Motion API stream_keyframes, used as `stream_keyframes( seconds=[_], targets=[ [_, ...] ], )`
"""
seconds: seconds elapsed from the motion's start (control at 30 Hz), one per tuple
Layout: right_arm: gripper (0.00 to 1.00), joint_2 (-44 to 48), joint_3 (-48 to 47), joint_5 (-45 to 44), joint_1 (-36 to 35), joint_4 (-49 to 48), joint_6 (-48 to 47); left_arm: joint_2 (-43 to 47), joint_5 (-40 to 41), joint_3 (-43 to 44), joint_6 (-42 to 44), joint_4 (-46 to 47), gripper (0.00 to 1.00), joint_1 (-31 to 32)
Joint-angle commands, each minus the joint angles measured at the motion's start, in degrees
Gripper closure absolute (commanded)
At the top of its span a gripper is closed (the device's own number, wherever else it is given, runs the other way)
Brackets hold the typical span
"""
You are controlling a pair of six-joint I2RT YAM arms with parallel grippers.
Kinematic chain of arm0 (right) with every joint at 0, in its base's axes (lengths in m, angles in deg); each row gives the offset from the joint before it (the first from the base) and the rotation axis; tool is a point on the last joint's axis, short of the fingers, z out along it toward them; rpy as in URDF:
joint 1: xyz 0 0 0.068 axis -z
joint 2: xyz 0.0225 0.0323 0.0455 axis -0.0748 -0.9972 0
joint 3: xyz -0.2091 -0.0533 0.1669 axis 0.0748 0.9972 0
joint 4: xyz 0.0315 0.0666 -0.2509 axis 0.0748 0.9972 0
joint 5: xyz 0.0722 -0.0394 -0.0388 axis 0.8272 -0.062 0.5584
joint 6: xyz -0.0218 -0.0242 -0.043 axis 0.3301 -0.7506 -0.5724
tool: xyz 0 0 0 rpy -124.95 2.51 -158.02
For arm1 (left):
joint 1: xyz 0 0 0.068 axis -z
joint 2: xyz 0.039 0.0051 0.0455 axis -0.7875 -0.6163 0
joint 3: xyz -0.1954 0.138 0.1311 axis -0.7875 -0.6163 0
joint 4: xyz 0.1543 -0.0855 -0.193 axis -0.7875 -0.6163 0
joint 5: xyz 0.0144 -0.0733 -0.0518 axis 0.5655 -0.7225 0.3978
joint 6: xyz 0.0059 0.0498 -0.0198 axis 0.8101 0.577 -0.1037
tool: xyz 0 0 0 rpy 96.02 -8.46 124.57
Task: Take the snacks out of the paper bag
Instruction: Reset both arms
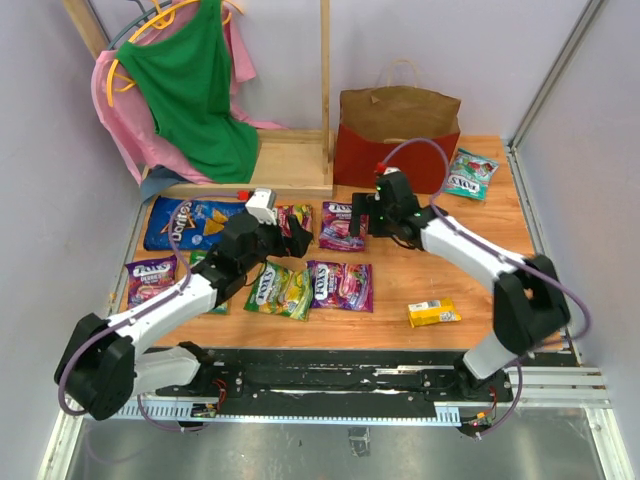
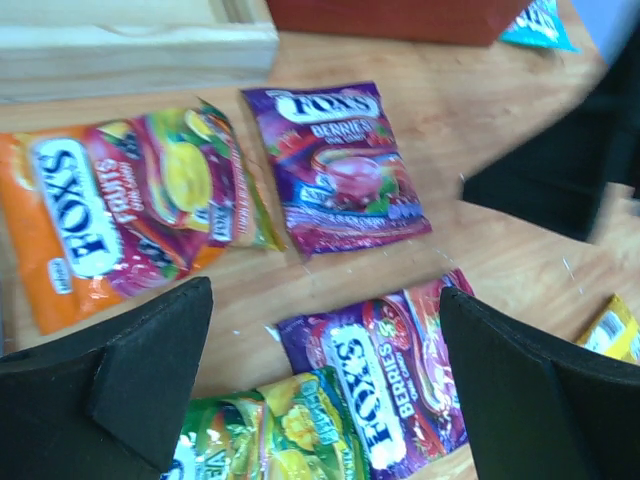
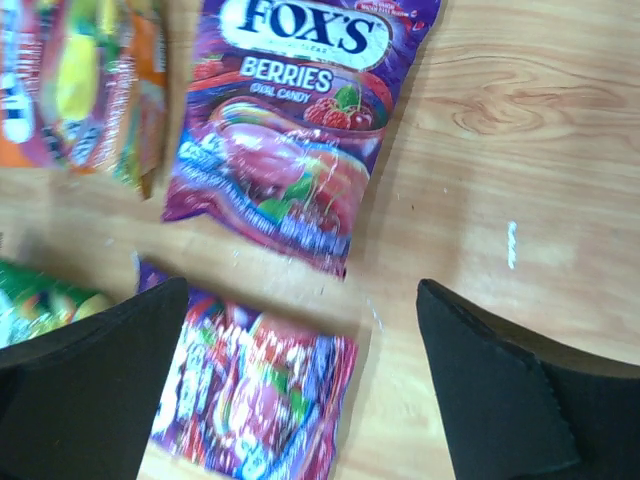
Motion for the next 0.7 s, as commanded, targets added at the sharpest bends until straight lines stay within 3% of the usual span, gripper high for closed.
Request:
stream_keyframes(
  seconds=[0.0, 0.13, 0.27, 0.33, 0.43, 0.67],
  targets=[
    [0.02, 12.61, 7.23, 0.12, 0.72, -2.06, -2.78, 4.76, 5.24, -0.08, 1.23, -2.54, 0.00, -2.52],
    [0.02, 22.85, 15.57, -0.30, 5.05, -2.71, -2.86, 10.06, 6.71, -0.12, 0.81, -4.62, 0.00, -6.12],
    [0.02, 34.84, 28.25, -3.08, 7.92, -9.53, -2.71, 11.98, -5.85, -2.33, -7.10, -1.16, 0.00, -18.87],
    [0.02, 40.32, 32.61, -6.78, 7.98, -11.21, -2.38, 11.58, -7.32, -2.29, -7.09, -1.81, 0.00, -22.50],
    [0.02, 46.64, 35.15, -12.65, 8.06, -9.63, -2.44, 13.13, -2.53, -2.82, -5.96, -3.45, 0.00, -22.88],
    [0.02, 54.51, 35.62, -18.29, 8.06, -5.70, -4.39, 14.00, -3.01, -6.18, -6.85, 0.25, 0.00, -22.87]
  ],
)
